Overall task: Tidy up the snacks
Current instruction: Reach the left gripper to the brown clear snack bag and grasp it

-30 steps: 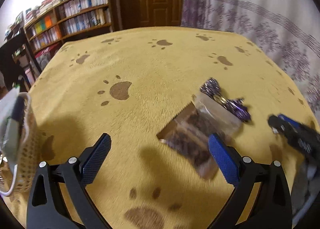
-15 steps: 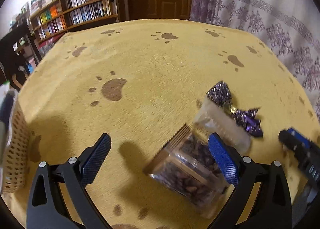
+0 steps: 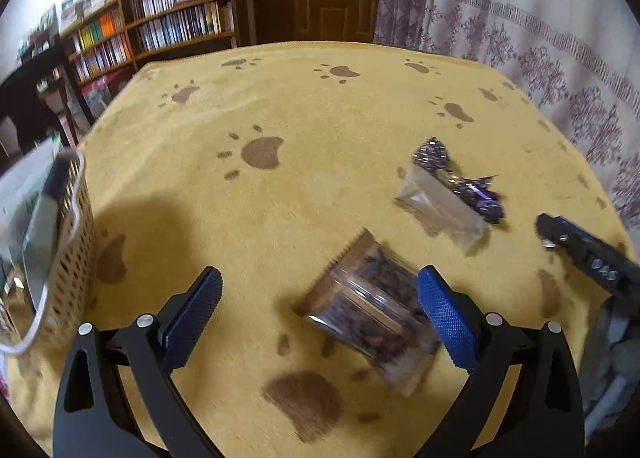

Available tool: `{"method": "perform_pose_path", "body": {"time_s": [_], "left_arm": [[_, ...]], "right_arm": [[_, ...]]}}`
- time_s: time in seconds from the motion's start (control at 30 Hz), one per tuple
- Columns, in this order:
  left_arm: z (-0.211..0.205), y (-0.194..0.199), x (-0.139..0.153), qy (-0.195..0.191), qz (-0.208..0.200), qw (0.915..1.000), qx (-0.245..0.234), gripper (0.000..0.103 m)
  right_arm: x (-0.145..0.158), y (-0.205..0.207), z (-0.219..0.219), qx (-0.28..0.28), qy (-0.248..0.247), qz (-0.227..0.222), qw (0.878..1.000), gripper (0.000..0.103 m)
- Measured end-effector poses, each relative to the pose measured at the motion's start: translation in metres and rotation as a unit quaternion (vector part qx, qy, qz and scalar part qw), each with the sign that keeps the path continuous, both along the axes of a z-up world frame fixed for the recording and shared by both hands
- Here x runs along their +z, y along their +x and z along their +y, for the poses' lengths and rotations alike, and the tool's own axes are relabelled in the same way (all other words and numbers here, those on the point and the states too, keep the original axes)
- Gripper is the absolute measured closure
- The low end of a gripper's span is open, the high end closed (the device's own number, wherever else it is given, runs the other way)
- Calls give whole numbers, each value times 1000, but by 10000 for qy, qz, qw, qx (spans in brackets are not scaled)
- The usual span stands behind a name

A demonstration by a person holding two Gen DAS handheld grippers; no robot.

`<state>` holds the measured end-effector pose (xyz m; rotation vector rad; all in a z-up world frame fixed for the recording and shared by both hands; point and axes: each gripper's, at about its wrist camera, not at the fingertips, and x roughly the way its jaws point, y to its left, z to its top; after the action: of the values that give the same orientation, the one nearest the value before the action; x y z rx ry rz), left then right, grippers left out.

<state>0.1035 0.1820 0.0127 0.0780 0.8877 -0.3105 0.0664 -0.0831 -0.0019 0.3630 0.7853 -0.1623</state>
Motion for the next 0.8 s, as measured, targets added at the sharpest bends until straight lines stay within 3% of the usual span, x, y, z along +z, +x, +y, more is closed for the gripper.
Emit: {"method": "perform_pose_path", "body": {"time_s": [0.1,0.4,0.8], "left_arm": [[-11,-5,-1,-101,48,9999,2,4],[-34,-5,-24,140,132,9996,204,4],[15,-17,-30,356,153,9988,316,3]], "right_arm": [[0,0,0,0,4,-2,10000,60],[0,0,0,4,0,-1,10000,60],[0,-1,0,2,0,-4,10000,60]]}}
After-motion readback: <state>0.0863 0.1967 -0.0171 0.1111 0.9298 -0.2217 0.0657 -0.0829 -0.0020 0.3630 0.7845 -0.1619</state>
